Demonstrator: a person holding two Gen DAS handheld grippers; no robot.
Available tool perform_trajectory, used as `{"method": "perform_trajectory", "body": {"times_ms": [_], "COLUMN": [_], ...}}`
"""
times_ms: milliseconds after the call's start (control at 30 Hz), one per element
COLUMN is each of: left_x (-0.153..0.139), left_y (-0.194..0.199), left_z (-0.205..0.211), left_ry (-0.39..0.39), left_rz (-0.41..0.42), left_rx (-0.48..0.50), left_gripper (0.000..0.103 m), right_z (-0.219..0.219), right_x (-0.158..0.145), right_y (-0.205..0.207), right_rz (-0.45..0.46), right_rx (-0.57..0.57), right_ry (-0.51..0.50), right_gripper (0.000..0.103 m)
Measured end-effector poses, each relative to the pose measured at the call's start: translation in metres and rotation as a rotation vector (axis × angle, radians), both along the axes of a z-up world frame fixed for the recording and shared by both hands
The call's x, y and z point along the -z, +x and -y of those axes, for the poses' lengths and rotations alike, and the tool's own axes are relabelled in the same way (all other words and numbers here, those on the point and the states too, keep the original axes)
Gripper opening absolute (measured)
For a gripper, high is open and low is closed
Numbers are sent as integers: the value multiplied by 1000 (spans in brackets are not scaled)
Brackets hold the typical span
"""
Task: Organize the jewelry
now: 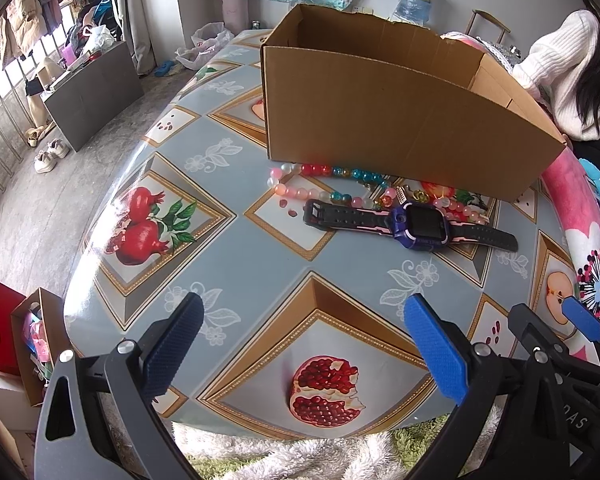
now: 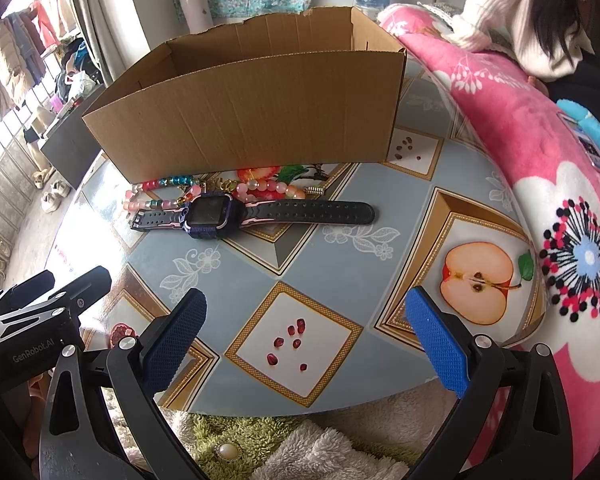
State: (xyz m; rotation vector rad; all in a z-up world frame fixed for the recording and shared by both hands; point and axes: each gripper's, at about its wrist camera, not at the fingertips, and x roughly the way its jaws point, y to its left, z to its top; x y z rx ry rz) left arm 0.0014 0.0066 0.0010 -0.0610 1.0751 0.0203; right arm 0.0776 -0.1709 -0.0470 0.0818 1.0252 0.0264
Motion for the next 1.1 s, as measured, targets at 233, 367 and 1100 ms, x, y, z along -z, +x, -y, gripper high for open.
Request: {"method": "perform_trajectory", "body": {"times_ms": [233,367,1100], "left_x": [0,0,47], "left_y": [0,0,38], "left_z": [0,0,-2], "left_ry": [0,0,57], "left_rz": [1,0,-114], "left_rx": [0,0,88], "left_gripper": [99,99,99], "right_z": [-1,0,11], "right_x": [0,-1,38], "right_y": [0,0,28], "right_rz": [-1,2,-38], "right_rx": [0,2,-79], "right_ry": [1,-2,-29], "right_gripper": [96,96,96]}}
